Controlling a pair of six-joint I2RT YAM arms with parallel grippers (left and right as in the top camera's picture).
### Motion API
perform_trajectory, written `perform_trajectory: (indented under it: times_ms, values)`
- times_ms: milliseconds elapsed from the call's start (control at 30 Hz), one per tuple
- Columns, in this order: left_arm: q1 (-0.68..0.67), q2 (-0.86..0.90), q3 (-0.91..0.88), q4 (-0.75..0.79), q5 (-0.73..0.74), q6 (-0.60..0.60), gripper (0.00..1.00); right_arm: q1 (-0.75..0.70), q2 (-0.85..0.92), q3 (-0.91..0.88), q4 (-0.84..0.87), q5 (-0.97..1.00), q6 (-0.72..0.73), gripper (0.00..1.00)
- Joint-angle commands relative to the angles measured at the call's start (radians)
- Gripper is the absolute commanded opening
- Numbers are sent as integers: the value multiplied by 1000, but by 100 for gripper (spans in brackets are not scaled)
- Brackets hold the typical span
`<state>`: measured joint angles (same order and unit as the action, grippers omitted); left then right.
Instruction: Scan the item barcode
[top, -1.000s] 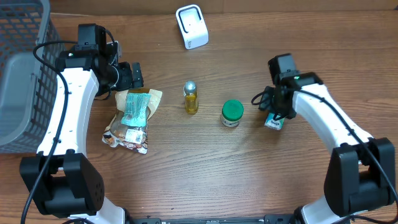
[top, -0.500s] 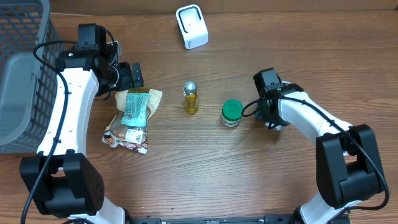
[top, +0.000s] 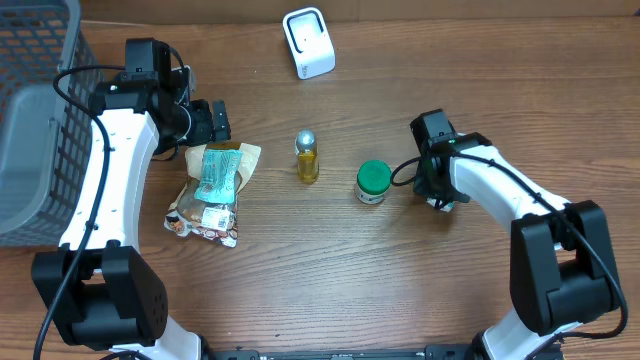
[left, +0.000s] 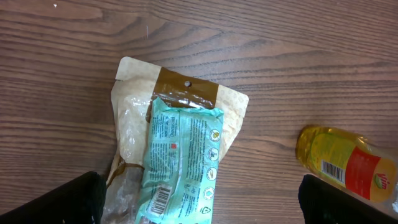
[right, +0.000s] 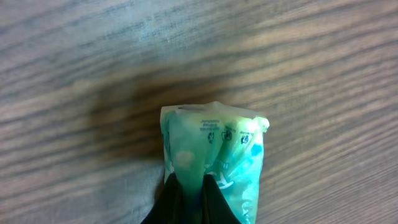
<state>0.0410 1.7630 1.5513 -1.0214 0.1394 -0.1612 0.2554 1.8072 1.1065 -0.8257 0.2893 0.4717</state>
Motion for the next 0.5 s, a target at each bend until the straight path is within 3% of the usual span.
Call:
perform_trajectory:
  times_ms: [0,300,467]
  values:
    - [-2,-17,18,2,8,11,100,-46,-94,65,-17,-158,-13,4]
    - [-2,-17,18,2,8,11,99,-304,-192,56,-27,-888,-329,4]
    - [-2,-17,18,2,8,11,100,-365,-182,-32,80,-937,-369,4]
